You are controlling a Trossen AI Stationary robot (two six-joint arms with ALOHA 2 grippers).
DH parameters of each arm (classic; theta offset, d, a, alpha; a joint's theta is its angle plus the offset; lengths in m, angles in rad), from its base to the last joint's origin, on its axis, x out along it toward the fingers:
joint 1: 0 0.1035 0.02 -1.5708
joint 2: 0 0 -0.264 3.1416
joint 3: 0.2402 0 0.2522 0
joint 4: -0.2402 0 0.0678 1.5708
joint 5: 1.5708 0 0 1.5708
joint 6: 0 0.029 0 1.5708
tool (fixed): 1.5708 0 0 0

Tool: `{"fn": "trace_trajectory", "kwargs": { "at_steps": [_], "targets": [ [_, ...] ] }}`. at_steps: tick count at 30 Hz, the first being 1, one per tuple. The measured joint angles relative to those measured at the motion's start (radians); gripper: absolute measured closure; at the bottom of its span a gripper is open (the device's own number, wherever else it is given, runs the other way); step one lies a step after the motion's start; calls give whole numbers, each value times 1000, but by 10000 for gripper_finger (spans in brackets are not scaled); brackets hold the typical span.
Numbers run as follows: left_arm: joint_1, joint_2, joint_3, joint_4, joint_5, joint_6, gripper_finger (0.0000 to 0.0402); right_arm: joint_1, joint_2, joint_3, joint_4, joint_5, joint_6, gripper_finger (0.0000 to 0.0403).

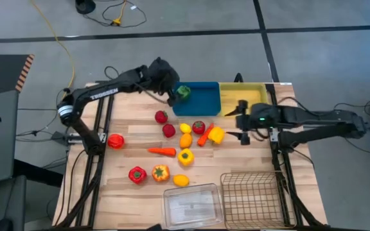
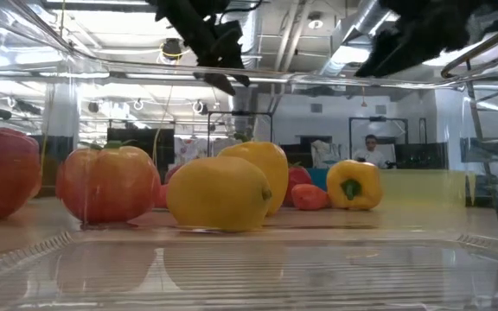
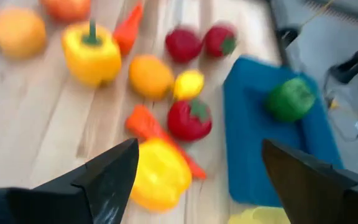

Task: Sort produce into baskets
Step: Put the yellow bell pepper into the blue bin

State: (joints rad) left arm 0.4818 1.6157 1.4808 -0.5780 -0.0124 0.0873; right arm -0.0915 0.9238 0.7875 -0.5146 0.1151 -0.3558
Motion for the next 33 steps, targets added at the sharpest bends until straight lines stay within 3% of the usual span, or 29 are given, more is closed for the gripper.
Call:
{"fn": "trace_trajectory", "kwargs": {
  "at_steps": [8,21,24,29,33],
  "targets": [
    [-44,-111,-198,108,-33,-43,10,-2,263,84,-16,4,-20,46],
    [-140,-119,-223,98,-76,-27,10,-1,437,107,-20,18,-48,46],
    [-165,-111,-223,95,-110,-35,10,-1,440,107,-28,16,-154,46],
    [-197,-111,-223,99,-121,-46,10,1,435,107,-83,-32,-489,46],
    [-215,-111,-223,96,-133,-47,10,-2,468,107,-84,-72,-592,46]
  ]
}}
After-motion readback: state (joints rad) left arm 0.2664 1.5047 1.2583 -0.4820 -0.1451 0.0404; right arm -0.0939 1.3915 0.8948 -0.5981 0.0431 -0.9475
